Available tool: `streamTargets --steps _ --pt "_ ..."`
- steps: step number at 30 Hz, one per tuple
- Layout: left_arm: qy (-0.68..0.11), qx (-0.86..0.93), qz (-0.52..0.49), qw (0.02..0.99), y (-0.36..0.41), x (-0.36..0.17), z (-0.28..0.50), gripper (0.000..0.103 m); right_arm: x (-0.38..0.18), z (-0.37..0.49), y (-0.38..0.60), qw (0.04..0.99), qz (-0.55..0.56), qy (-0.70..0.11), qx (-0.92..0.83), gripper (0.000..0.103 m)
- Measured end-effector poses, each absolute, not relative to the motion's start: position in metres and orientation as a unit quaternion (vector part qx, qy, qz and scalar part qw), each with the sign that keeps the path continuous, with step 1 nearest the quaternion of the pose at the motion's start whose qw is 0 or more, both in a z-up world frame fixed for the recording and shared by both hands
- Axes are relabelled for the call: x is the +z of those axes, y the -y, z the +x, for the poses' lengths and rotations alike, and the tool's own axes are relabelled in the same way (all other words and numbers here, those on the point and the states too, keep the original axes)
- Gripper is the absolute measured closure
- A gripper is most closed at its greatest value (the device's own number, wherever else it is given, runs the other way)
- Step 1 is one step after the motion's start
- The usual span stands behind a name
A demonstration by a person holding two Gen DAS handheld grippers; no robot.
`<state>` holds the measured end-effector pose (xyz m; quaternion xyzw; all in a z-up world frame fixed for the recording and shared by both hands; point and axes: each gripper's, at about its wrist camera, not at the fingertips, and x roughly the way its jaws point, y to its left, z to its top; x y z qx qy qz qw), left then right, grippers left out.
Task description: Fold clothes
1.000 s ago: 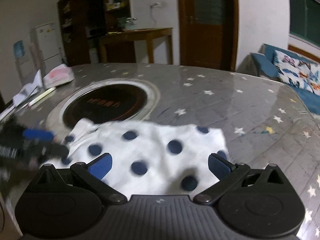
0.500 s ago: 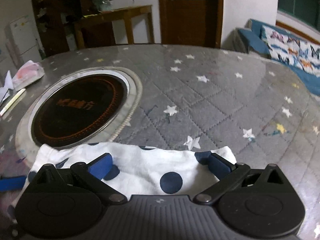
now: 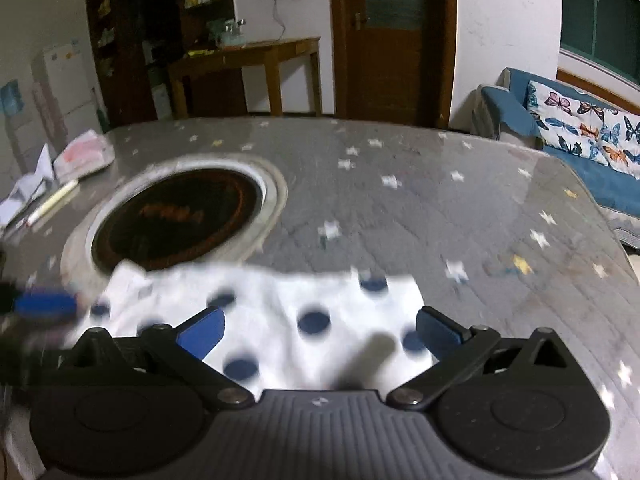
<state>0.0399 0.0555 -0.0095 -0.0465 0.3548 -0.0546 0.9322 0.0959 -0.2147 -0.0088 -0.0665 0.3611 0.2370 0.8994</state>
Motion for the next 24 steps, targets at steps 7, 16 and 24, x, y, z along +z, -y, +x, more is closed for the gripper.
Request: streamTargets --steps 7,16,24 --pt "-0.367 -0.045 -0.041 0.928 -0.054 -0.019 0.047 0.021 -0.030 0.049 0.240 0.895 -0.099 -0.373 0.222 0.000" --pt "-0.367 -0.041 -0.038 0.928 -0.052 -0.020 0.047 0.019 -0.032 0.018 0.253 0.902 -0.134 -0.356 0.203 0.000" --pt "-0.365 -0.033 -0.040 0.929 -0.052 -0.017 0.045 0.019 -0.023 0.017 0.230 0.913 -0.141 -0.309 0.226 0.000"
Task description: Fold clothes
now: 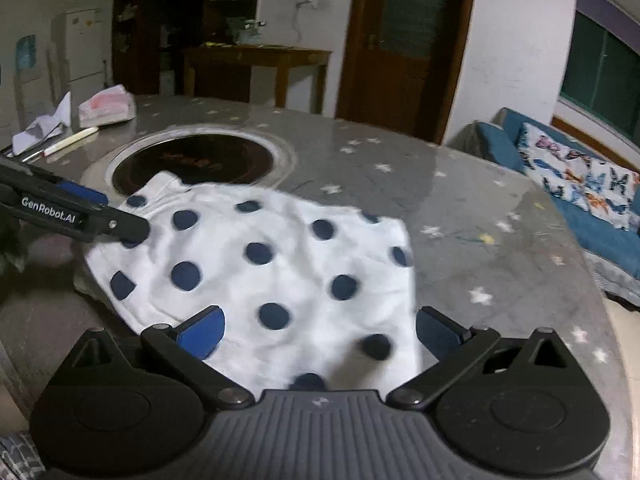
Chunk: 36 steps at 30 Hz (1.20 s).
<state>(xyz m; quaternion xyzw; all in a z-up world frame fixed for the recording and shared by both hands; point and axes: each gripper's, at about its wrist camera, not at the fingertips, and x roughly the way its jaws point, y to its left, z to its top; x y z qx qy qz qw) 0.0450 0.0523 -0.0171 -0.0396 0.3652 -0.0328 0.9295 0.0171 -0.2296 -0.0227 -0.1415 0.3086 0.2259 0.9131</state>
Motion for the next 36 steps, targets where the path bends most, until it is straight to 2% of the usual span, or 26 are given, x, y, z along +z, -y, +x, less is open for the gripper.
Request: streamTargets --steps 17,29,31,36 --pt "-0.368 -0.041 -0.049 0.928 -0.054 -0.013 0.039 0.009 -0.017 -0.010 0.192 0.893 -0.190 -0.272 0.305 0.002" --pt "-0.363 -0.032 -0.060 0.929 -0.062 -0.003 0.043 0.002 -0.018 -0.036 0.137 0.840 -0.280 -0.247 0.393 0.025" --pt "-0.362 -0.028 -0.067 0.929 -0.066 -0.001 0.045 0.002 -0.020 -0.039 0.127 0.832 -0.298 -0.242 0.401 0.034" --pt "-0.367 -0.019 -0.093 0.925 -0.077 0.002 0.050 0.002 -0.028 -0.046 0.111 0.815 -0.335 -0.233 0.411 0.044"
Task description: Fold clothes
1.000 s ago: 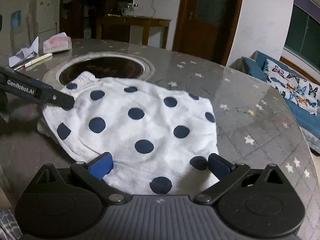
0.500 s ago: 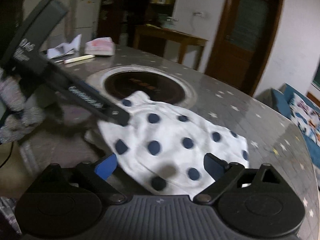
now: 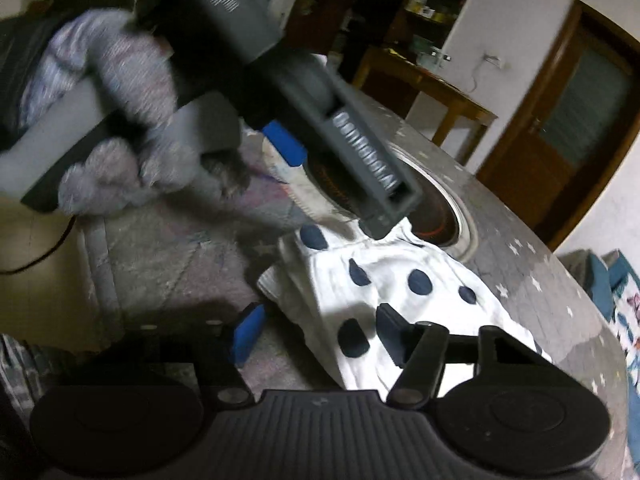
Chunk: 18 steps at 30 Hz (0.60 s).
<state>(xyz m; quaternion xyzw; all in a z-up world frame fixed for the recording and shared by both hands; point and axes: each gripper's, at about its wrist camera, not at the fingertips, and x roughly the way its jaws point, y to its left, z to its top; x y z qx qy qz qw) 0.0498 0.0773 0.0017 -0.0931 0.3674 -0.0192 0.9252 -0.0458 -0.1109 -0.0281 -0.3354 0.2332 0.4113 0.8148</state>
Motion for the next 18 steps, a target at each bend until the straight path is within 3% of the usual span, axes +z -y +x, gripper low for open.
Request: streamTargets --steps 11,18 --pt "-0.390 -0.028 -0.164 0.906 -0.092 -0.005 0.054 0.003 -0.042 -0.051 0.089 0.794 -0.405 -0.201 0.406 0.056" --pt "-0.400 -0.034 -0.247 0.882 -0.106 -0.009 0.055 0.002 -0.035 -0.048 0.095 0.806 -0.363 -0.205 0.421 0.076"
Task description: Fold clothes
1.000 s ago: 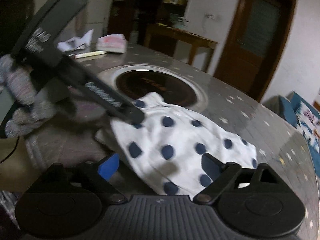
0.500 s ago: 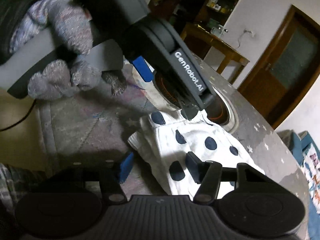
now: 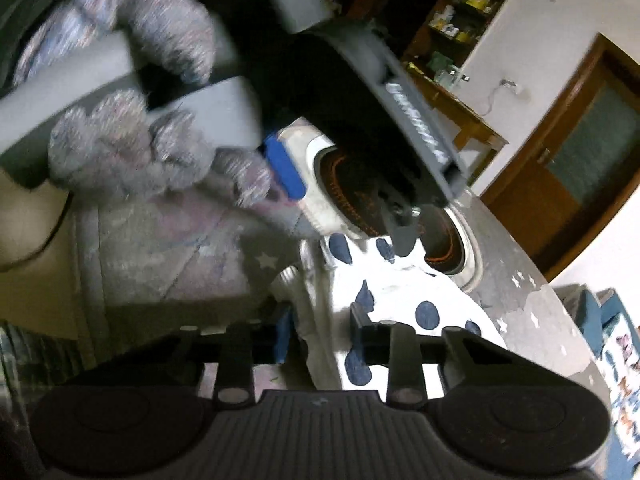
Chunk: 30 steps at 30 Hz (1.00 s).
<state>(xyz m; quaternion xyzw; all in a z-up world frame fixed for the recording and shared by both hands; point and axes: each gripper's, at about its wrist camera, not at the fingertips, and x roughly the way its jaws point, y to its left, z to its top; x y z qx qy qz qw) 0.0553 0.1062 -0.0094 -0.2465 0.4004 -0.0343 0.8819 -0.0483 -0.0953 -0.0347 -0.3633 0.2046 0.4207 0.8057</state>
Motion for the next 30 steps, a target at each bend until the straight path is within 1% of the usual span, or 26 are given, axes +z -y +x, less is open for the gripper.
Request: streamTargets --steps 4,14,18,24,25,26,27,29,30 --pt "-0.401 -0.034 -0.304 0.863 -0.113 -0.014 0.054 0.002 -0.025 -0.039 0.105 0.822 -0.318 -0.213 0.422 0.079" --pt "-0.387 -0.046 -0.464 0.796 -0.120 -0.035 0.037 0.000 -0.008 -0.022 0.126 0.843 -0.241 -0.224 0.426 0.081" --pt "-0.382 -0.055 -0.489 0.782 -0.120 -0.042 0.037 0.000 -0.005 -0.021 0.131 0.847 -0.217 -0.229 0.428 0.081" --pt "-0.382 -0.072 -0.516 0.763 -0.114 -0.046 0.048 0.001 -0.005 -0.025 0.135 0.845 -0.214 -0.226 0.435 0.081" --pt "-0.381 -0.074 -0.518 0.762 -0.114 -0.047 0.049 0.005 -0.005 -0.025 0.136 0.845 -0.213 -0.226 0.436 0.081" --pt "-0.381 -0.077 -0.521 0.760 -0.114 -0.048 0.050 0.011 -0.005 -0.025 0.136 0.845 -0.213 -0.226 0.436 0.081" --pt "-0.381 -0.079 -0.525 0.757 -0.114 -0.049 0.052 0.014 -0.006 -0.025 0.136 0.844 -0.214 -0.225 0.438 0.081" --pt "-0.382 -0.080 -0.528 0.754 -0.115 -0.051 0.054 0.027 -0.007 -0.023 0.136 0.842 -0.216 -0.223 0.441 0.081" --pt "-0.383 -0.079 -0.528 0.754 -0.116 -0.052 0.055 0.029 -0.007 -0.023 0.136 0.841 -0.216 -0.223 0.443 0.081"
